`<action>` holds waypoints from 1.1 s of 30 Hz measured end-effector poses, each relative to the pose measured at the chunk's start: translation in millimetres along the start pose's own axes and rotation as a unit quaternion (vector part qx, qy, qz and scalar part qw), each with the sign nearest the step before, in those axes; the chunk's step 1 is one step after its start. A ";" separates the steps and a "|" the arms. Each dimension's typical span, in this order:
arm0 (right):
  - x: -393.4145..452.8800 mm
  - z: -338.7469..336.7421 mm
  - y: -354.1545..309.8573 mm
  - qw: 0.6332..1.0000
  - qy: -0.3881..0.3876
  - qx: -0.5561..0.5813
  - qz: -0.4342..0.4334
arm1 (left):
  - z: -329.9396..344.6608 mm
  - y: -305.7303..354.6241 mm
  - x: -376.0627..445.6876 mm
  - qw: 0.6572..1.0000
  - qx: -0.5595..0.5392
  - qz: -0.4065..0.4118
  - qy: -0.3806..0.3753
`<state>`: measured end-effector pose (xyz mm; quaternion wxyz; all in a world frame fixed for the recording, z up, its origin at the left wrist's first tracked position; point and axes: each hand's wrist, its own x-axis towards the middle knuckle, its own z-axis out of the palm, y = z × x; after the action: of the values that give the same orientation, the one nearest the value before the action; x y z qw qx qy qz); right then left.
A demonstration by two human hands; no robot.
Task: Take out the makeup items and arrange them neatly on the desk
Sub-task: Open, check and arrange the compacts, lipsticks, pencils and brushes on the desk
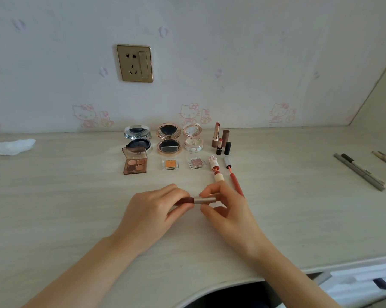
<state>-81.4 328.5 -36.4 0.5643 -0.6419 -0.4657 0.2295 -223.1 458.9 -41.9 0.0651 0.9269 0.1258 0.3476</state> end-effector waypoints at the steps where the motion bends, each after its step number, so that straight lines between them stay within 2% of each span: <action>1: 0.3 0.3 -0.1 1.000 0.009 0.011 0.004 | -0.4 0.4 0.3 1.000 0.000 -0.001 0.003; 5: 2.7 1.2 -2.4 0.998 0.033 0.020 0.039 | -2.5 2.4 1.2 1.000 -0.002 -0.006 0.015; 14: -0.9 -0.8 -1.2 1.000 0.003 -0.006 0.004 | -3.1 1.7 1.7 1.000 -0.008 -0.024 0.016; 20: 3.0 0.3 -1.9 0.999 0.019 0.017 0.034 | -3.6 2.0 1.8 0.999 -0.010 -0.023 0.026; 25: 2.7 0.7 0.4 0.999 0.028 0.010 0.021 | -3.3 0.9 1.6 1.000 -0.007 -0.024 0.017; 33: 2.4 -3.3 -2.8 0.991 0.082 0.107 0.012 | -7.3 -0.5 3.0 0.998 -0.035 -0.054 0.009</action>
<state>-78.6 328.6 -32.3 0.6632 -0.5997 -0.3834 0.2314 -225.8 460.5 -34.6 0.1151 0.9125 0.1643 0.3564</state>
